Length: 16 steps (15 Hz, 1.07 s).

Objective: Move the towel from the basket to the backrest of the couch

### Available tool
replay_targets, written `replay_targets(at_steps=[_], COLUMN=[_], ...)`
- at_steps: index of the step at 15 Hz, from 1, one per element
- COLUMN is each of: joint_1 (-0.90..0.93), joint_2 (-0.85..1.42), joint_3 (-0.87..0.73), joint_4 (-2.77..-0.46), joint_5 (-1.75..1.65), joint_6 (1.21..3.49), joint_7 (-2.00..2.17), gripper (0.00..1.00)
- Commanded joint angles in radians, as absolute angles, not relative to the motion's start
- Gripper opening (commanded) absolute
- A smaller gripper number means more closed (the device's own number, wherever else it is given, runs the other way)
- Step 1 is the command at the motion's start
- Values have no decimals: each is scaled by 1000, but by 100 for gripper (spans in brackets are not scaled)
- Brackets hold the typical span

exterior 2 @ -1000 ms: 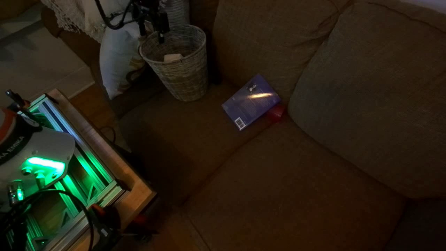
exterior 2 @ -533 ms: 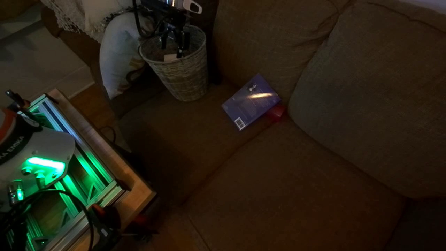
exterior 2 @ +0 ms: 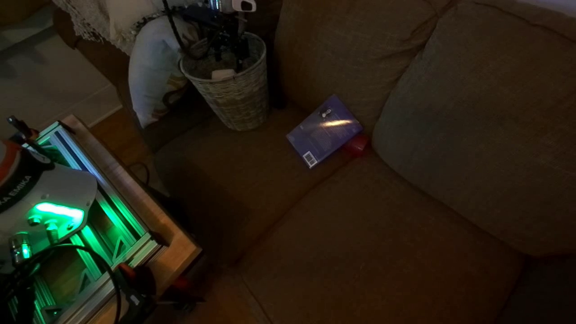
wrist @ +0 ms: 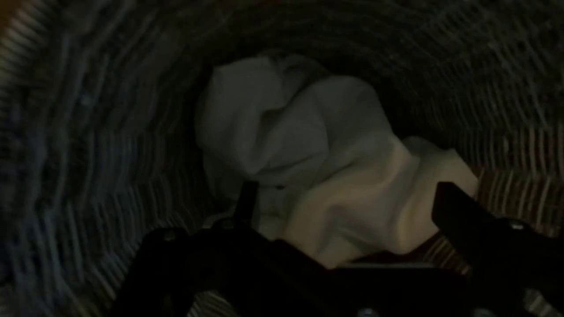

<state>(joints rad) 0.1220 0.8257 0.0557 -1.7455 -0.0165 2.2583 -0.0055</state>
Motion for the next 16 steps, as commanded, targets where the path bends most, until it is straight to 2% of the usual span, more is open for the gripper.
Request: replay_targets(at_steps=[1,3,6,11,12,16], joint_1=[153,162,148,71,122,87], joint_2=[818,842,876,925,906,936], joint_3=[73,80,96,127,92,104], joint_4=[-1849,-1894,-1915,-1896,-1906,-1876], joint_5=[-46,-35,-15,26,1,11], joint_6=[2539,2699,2788,2740,2762,2741], joint_7=[-14,-4,-12,-37,-5,-16], gripper=[100,100,100,100,100,100])
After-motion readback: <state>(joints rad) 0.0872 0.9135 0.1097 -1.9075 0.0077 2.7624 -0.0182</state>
